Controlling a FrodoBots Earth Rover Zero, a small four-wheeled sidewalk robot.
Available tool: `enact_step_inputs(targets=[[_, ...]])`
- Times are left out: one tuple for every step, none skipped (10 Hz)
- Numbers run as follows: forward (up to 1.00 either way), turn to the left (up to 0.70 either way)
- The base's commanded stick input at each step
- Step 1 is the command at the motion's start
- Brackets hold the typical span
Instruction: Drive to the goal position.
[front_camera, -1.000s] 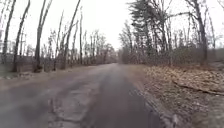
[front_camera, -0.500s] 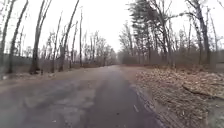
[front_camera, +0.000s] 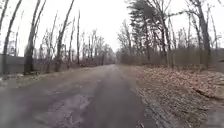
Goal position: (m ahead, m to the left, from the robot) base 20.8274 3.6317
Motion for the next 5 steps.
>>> enact_step_inputs(targets=[[1.0, 0.0], [1.0, 0.0], [1.0, 0.0], [1.0, 0.0], [1.0, 0.0]])
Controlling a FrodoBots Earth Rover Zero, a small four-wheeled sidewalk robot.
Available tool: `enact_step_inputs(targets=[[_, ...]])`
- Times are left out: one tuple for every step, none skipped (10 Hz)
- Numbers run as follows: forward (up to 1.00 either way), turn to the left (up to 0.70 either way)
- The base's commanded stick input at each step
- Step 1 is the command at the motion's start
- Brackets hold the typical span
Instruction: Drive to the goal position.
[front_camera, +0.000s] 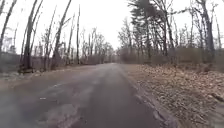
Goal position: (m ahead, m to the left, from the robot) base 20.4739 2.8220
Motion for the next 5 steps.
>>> enact_step_inputs(targets=[[1.0, 0.0], [1.0, 0.0], [1.0, 0.0], [1.0, 0.0], [1.0, 0.0]])
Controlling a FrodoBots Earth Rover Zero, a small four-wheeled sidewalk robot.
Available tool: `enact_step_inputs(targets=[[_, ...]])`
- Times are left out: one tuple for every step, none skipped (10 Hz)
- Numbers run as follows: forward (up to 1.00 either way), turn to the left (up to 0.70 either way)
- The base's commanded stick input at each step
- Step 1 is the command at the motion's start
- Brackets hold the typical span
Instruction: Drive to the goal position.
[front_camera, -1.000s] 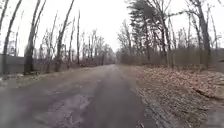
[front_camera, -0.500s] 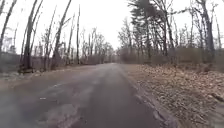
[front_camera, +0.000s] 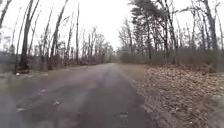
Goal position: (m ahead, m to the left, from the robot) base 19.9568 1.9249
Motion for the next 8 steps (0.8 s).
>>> enact_step_inputs(targets=[[1.0, 0.0], [1.0, 0.0], [1.0, 0.0], [1.0, 0.0], [1.0, 0.0], [1.0, 0.0], [1.0, 0.0], [1.0, 0.0]])
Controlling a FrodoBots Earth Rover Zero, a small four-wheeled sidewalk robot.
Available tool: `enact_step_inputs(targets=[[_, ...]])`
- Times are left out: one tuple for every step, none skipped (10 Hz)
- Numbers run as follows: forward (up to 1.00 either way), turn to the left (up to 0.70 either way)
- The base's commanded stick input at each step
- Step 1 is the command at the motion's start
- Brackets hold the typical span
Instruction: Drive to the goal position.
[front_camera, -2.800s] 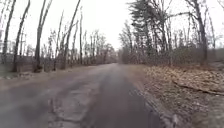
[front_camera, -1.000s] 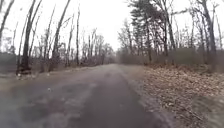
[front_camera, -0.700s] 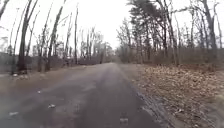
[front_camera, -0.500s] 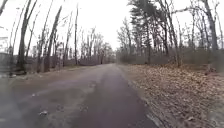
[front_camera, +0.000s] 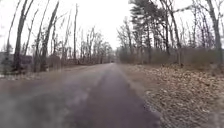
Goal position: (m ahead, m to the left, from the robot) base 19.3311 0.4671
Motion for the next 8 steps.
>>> enact_step_inputs(targets=[[1.0, 0.0], [1.0, 0.0], [1.0, 0.0], [1.0, 0.0], [1.0, 0.0], [1.0, 0.0], [1.0, 0.0], [1.0, 0.0]])
